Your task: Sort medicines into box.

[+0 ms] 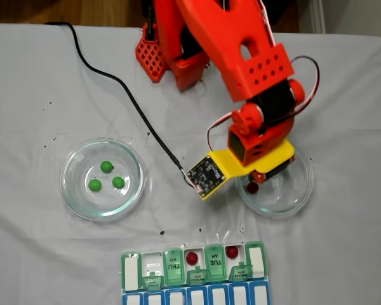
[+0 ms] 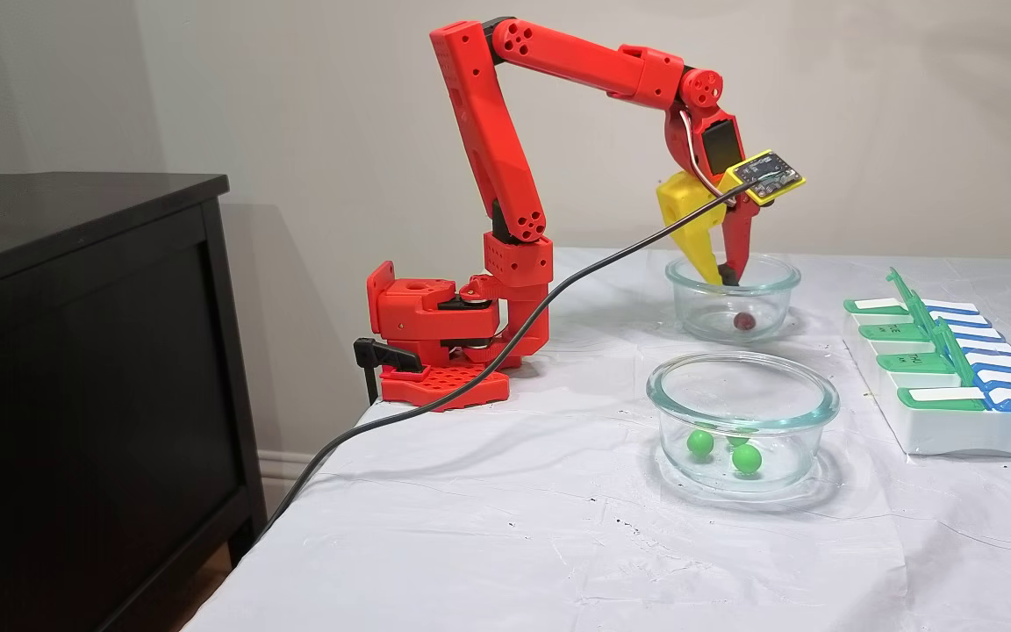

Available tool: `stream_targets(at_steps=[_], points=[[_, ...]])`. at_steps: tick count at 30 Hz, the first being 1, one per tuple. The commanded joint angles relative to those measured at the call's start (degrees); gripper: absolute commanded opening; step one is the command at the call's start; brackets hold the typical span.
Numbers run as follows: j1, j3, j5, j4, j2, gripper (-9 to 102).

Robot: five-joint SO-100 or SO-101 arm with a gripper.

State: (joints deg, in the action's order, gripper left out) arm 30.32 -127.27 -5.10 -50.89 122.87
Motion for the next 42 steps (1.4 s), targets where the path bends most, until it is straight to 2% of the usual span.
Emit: stream_targets(at_steps=[1,22,33,42], points=[[0.53,2.55,0.26,1.85,-0.70,22],[-2.55,3.16,-3.78,8.96,-9.67,18],[-3.60,2.02,-6.33,12.13,-9.14,17],[-4.04,-2.11,-10.81,19.51,-7.47,16]])
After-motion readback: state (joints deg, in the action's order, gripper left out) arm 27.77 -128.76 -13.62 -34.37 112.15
